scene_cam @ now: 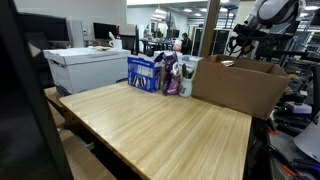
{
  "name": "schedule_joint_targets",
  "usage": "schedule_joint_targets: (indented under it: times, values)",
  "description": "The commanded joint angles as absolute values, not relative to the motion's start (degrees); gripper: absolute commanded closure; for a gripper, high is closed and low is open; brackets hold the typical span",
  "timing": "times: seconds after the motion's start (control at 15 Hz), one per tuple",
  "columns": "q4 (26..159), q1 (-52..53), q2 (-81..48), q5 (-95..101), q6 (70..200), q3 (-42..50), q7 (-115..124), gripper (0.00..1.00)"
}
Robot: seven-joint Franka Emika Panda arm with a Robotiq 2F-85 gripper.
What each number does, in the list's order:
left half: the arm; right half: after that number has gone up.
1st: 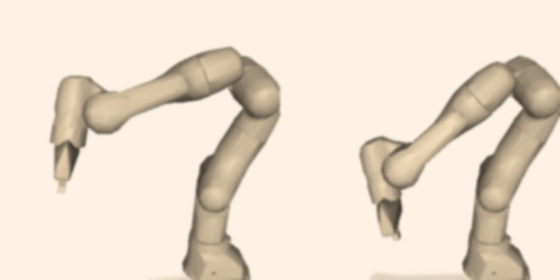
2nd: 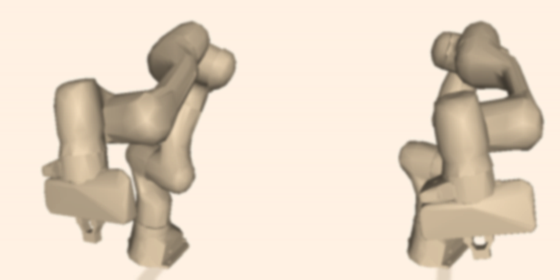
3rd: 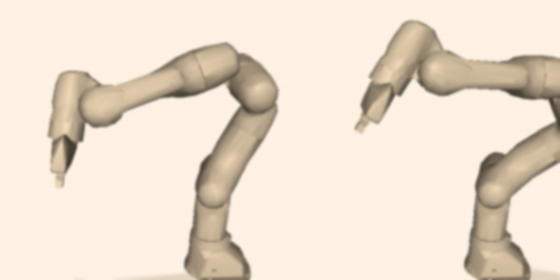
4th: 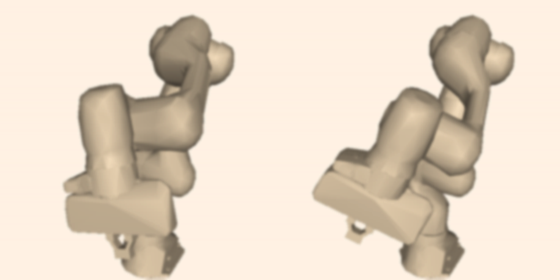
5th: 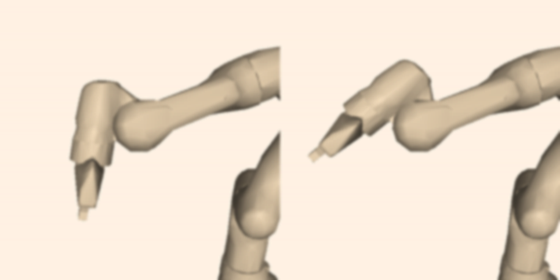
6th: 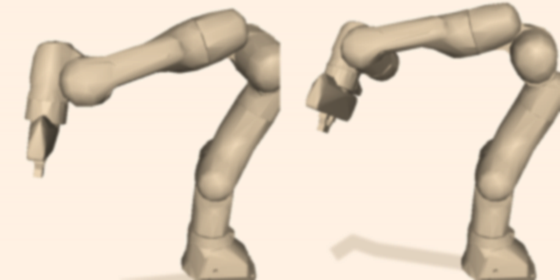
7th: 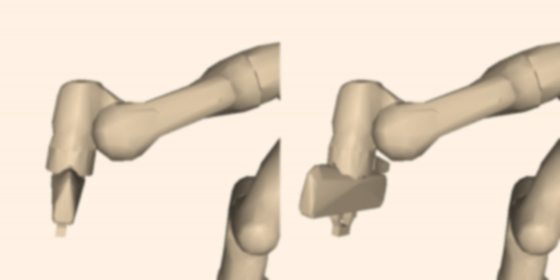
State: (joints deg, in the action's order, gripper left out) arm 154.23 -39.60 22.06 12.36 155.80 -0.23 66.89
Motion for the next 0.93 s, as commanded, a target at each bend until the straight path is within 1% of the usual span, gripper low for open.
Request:
schedule_joint_targets:
  times: [0.0,0.4,0.47,0.53,0.87]
  values:
    - [153.4,-41.3,20.6,16.1,158.9,-1.6,70.0,0.38]
    - [152.9,-41.8,17.8,19.4,160.2,-1.2,68.7,0.03]
    - [152.9,-41.3,17.3,19.3,160.5,-0.5,67.6,0.03]
    - [152.8,-40.4,16.5,18.4,160.9,0.8,65.6,0.00]
    - [152.8,-37.8,12.6,14.9,162.8,6.0,58.2,0.00]
